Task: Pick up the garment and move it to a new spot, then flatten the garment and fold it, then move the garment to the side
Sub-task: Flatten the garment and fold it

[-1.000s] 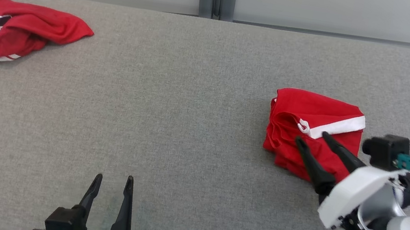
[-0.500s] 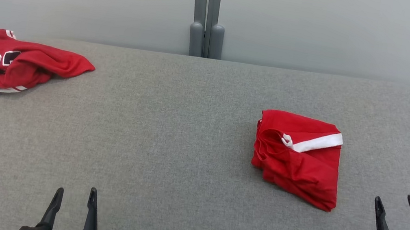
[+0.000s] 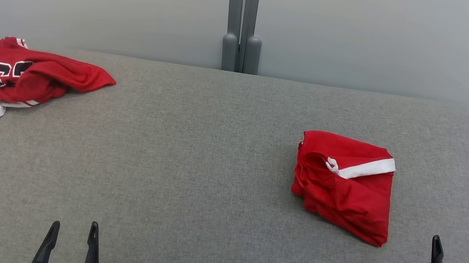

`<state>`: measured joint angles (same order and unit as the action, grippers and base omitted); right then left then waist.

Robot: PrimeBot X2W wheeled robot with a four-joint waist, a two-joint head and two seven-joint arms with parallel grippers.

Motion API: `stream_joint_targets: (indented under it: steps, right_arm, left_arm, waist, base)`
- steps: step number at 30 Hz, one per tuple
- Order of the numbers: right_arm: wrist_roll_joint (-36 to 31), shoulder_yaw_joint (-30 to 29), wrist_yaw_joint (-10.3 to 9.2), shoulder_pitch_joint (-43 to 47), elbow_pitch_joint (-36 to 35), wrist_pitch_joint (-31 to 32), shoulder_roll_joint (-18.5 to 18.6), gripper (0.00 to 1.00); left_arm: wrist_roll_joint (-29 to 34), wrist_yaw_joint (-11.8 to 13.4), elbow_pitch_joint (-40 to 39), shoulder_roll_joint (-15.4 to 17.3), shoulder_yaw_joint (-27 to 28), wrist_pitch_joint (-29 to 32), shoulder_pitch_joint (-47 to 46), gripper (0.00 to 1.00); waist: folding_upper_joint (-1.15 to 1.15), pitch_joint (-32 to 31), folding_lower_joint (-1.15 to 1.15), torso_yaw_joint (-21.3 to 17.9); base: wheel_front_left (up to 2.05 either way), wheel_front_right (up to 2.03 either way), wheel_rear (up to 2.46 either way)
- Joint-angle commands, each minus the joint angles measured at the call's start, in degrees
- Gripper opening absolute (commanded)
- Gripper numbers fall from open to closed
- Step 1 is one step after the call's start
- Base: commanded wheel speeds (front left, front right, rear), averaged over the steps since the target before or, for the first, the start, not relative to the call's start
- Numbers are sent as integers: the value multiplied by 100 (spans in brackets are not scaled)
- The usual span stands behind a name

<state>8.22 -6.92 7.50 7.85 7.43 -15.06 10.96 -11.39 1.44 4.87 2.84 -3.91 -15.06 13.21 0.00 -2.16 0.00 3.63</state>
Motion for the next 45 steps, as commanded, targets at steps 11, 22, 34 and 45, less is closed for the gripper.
stream_joint_targets:
  steps: [11,22,34,45]
  right_arm:
    - [139,417,-2,-1689,1503,-15,-129,0]
    - [-109,830,-3,-2810,3220,-7,-365,0]
    - [30,1849,-3,-3131,3686,132,-498,0]
    - [634,2894,-3,-2843,3353,60,-503,0]
  left_arm:
    - [-149,-7,-53,15,-300,-16,-454,100]
    - [-298,96,87,15,-599,-16,-578,100]
    - [-365,146,118,14,-646,-16,-609,100]
    - [-458,209,148,14,-598,-16,-365,100]
  waist:
    - [0,792,0,167]
    - [0,890,0,476]
    - [0,861,0,667]
    - [0,545,0,465]
  base:
    - [0,0,0]
    - [0,0,0]
    - [0,0,0]
    - [0,0,0]
